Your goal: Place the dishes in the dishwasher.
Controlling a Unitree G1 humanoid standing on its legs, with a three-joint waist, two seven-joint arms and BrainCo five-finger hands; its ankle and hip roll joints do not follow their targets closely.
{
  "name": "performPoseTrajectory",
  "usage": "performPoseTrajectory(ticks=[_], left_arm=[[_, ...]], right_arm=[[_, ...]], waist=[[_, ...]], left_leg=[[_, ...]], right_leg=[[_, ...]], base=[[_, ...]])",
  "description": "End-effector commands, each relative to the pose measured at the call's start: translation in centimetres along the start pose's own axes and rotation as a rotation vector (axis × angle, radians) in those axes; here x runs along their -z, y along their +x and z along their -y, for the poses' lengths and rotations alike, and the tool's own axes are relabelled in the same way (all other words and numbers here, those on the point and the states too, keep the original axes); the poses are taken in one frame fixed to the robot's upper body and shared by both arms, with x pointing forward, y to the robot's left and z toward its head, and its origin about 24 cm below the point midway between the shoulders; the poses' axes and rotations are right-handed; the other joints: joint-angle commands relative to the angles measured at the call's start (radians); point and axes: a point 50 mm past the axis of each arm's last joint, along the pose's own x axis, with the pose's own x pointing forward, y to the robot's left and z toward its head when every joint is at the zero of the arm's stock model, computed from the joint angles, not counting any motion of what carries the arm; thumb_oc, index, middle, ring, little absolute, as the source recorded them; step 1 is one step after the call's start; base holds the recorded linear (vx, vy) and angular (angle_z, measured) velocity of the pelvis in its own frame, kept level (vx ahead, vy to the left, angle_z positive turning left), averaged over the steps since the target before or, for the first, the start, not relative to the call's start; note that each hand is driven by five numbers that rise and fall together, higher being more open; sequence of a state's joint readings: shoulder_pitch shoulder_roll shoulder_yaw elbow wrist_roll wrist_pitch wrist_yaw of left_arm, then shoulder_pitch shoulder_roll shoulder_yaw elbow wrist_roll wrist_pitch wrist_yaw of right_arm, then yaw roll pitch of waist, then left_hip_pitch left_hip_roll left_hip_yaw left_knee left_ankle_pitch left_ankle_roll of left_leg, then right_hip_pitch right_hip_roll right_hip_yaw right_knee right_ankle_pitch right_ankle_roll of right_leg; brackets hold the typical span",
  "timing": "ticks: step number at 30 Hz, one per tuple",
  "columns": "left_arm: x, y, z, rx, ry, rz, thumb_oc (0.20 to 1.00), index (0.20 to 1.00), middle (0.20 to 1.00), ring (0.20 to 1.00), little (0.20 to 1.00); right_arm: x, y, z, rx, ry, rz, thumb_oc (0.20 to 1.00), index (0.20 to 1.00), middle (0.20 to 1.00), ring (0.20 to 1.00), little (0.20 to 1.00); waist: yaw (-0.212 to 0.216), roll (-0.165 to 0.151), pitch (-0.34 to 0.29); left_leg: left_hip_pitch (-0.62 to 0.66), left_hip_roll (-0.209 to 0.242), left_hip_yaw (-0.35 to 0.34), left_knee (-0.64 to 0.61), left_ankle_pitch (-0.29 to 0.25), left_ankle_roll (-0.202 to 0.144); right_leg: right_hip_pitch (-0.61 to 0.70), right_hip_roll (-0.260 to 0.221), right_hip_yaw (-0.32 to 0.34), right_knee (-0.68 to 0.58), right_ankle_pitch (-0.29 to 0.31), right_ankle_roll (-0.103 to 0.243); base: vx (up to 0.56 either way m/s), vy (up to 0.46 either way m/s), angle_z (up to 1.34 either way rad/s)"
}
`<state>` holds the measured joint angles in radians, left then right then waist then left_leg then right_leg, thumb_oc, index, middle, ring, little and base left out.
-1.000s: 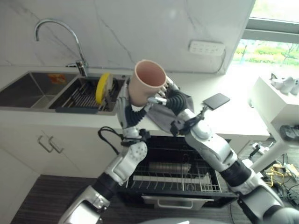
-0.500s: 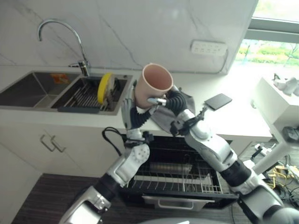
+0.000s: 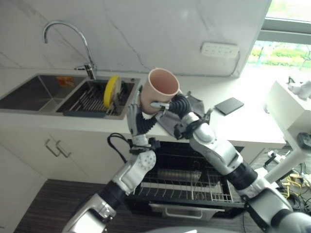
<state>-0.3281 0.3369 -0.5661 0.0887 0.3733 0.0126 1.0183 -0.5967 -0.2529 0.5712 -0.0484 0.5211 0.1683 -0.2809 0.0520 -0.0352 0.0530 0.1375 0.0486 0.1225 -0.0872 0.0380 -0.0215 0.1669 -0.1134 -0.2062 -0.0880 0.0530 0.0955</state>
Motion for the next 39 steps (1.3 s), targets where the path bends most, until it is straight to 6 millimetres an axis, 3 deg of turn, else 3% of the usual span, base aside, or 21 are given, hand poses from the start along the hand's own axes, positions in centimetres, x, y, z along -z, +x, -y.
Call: performPoseTrajectory(ticks=[1,22,23,24,25,26,39], left_arm=[[-3.5,1.6,2.2,0.05,-0.054,0.196,0.2,0.2,0.2,0.2,0.2],[-4.1,0.7,3.2,0.095,-0.069,0.221,0.2,0.2,0.2,0.2,0.2],[-4.1,0.7,3.3,0.096,-0.069,0.221,0.2,0.2,0.2,0.2,0.2],[-4.1,0.7,3.3,0.1,-0.067,0.221,0.2,0.2,0.2,0.2,0.2],[-4.0,0.6,3.4,0.103,-0.067,0.219,0.2,0.2,0.2,0.2,0.2],[-4.0,0.6,3.4,0.104,-0.067,0.218,0.2,0.2,0.2,0.2,0.2],[-3.8,0.1,3.7,0.129,-0.048,0.228,0.2,0.2,0.2,0.2,0.2]], right_arm=[[-5.5,2.3,-2.1,-0.064,-0.018,0.214,1.0,1.0,1.0,1.0,1.0],[-6.0,2.8,-3.7,-0.088,0.01,0.234,1.0,1.0,1.0,1.0,1.0],[-6.0,2.8,-3.8,-0.087,0.01,0.238,0.922,0.922,0.922,0.922,0.922],[-6.1,2.8,-3.7,-0.087,0.009,0.245,0.514,0.514,0.514,0.514,0.514],[-6.2,2.8,-3.7,-0.087,0.008,0.254,0.304,0.304,0.304,0.304,0.304],[-6.2,2.7,-3.7,-0.087,0.008,0.254,0.206,0.206,0.206,0.206,0.206],[-6.7,2.7,-4.1,-0.09,0.014,0.282,0.2,0.2,0.2,0.2,0.2]], waist=[[0.043,-0.027,0.031],[0.052,-0.022,0.041],[0.052,-0.022,0.042],[0.052,-0.022,0.042],[0.052,-0.022,0.043],[0.052,-0.022,0.043],[0.055,-0.018,0.043]], left_leg=[[0.037,-0.011,-0.01,0.021,-0.078,0.004],[0.029,-0.023,-0.021,0.043,-0.089,0.014],[0.028,-0.023,-0.021,0.044,-0.089,0.014],[0.028,-0.023,-0.021,0.045,-0.09,0.014],[0.028,-0.024,-0.021,0.046,-0.091,0.014],[0.028,-0.024,-0.021,0.046,-0.091,0.014],[0.029,-0.026,-0.019,0.044,-0.092,0.016]], right_leg=[[0.015,-0.041,-0.032,0.008,0.0,0.019],[0.013,-0.048,-0.032,0.02,-0.003,0.018],[0.012,-0.048,-0.033,0.021,-0.003,0.018],[0.013,-0.048,-0.033,0.021,-0.004,0.018],[0.013,-0.048,-0.033,0.021,-0.004,0.018],[0.014,-0.048,-0.033,0.021,-0.004,0.018],[0.015,-0.048,-0.037,0.019,-0.006,0.016]], base=[[0.0,0.0,0.0],[0.0,0.0,0.0],[0.0,0.0,0.0],[0.0,0.0,0.0],[0.0,0.0,0.0],[0.0,0.0,0.0],[-0.01,-0.002,0.02]])
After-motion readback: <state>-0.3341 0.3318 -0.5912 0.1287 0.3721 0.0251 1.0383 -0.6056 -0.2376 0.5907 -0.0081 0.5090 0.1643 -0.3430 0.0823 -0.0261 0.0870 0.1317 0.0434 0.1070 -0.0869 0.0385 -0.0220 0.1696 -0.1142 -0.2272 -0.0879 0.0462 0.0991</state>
